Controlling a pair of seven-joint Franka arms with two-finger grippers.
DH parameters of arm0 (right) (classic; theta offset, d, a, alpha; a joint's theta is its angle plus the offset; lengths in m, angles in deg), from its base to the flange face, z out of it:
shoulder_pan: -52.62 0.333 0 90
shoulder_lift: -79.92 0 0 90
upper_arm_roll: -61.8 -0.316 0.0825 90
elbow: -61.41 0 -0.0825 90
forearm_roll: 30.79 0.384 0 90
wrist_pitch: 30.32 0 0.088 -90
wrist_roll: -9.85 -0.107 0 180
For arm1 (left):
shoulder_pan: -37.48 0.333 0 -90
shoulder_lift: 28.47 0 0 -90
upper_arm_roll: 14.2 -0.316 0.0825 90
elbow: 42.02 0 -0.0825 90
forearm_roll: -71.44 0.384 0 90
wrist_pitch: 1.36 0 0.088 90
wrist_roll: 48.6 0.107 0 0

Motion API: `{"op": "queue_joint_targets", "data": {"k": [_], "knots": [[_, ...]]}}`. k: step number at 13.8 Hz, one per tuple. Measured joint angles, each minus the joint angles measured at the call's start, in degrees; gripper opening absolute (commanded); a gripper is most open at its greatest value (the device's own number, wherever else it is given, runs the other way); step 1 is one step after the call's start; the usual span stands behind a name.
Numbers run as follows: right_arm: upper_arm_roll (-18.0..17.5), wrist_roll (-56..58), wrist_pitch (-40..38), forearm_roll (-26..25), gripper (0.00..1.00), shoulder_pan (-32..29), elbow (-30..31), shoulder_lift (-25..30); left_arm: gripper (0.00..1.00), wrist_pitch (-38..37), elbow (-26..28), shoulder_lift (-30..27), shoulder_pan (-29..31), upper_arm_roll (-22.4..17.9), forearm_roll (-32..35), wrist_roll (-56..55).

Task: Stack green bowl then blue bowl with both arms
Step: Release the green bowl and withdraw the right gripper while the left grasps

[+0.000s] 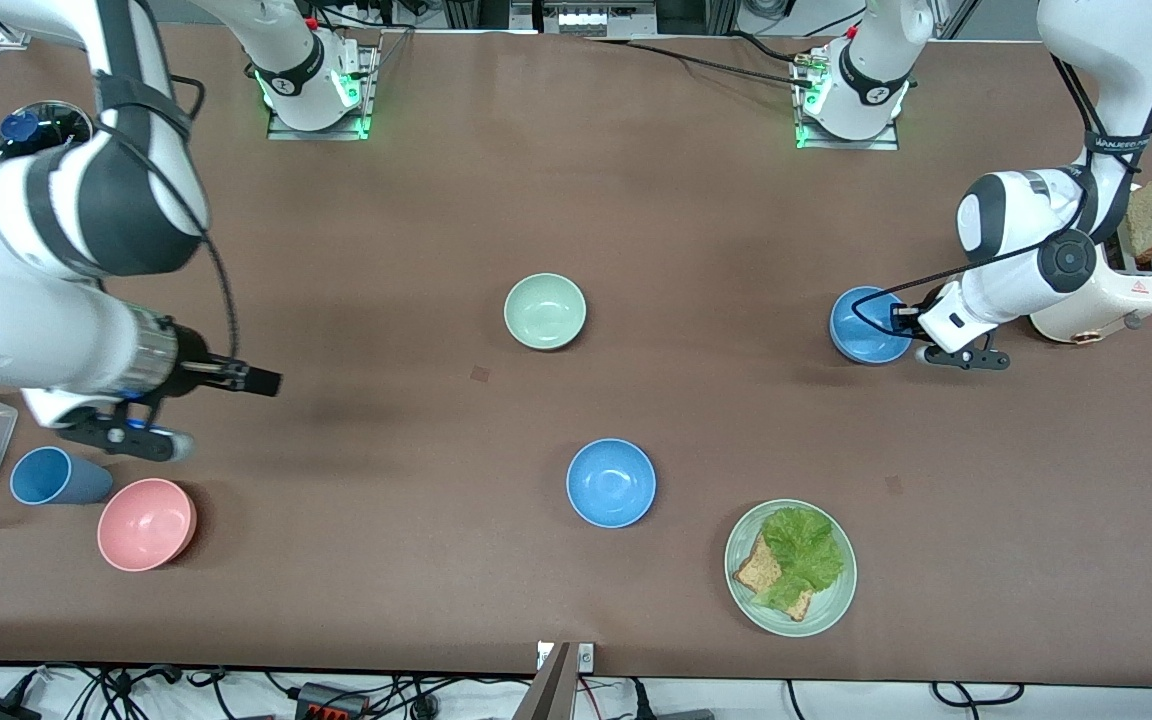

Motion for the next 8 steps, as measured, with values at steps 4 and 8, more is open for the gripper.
{"op": "queue_joint_targets", "data": {"k": [4,8], "knots": [[0.3,0.0,0.1,-1.3,1.00,-2.1,-0.1,2.9,0.01,0.0,-0.2,0.0,0.1,0.0,0.0,0.0],[0.2,5.3,0.1,-1.3,1.00,-9.4,0.4,7.6,0.01,-11.2,-5.9,0.0,0.8,0.0,-1.2,0.0]]}}
